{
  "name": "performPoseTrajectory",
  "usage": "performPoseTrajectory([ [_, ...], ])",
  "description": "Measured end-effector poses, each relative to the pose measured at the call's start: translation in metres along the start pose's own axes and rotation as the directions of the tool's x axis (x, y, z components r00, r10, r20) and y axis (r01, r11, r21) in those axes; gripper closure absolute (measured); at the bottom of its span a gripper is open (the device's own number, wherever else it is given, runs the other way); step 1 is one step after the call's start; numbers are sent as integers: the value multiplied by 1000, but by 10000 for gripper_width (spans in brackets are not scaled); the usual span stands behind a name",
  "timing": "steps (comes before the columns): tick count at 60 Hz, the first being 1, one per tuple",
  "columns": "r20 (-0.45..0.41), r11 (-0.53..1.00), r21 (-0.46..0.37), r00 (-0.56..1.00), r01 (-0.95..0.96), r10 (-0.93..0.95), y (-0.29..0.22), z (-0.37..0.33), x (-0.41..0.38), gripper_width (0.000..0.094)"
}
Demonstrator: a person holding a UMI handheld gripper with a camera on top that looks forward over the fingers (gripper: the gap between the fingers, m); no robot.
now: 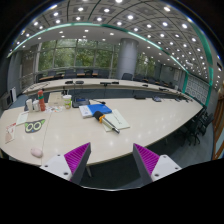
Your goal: Arrange mouse
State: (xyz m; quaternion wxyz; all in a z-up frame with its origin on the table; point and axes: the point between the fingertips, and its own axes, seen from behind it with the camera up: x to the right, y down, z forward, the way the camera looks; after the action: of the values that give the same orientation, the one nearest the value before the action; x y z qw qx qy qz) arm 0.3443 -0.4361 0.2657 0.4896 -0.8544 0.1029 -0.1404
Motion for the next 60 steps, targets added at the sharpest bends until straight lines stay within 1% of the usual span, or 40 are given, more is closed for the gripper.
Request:
performPoseTrajectory([
  [6,4,1000,-22,1000,15,-15,15,0,-4,82],
  [10,8,999,-41,1000,30,-30,38,18,-19,83],
  [14,19,996,-71,999,50,-48,57,18,-28,85],
  [20,42,992,-111,997,67,-63,102,27,-64,78],
  [23,65,988,-139,996,68,-59,121,25,-86,82],
  [28,140,983,-167,989,73,-50,155,36,-140,82],
  [34,203,983,-161,978,84,-50,181,43,-211,80],
  [40,260,985,-149,964,90,-49,194,55,-280,83],
  [43,295,984,-153,955,90,-41,194,61,-314,83],
  [49,337,983,-156,941,95,-37,195,77,-368,84],
  [60,362,982,-133,929,137,-80,185,109,-425,83],
])
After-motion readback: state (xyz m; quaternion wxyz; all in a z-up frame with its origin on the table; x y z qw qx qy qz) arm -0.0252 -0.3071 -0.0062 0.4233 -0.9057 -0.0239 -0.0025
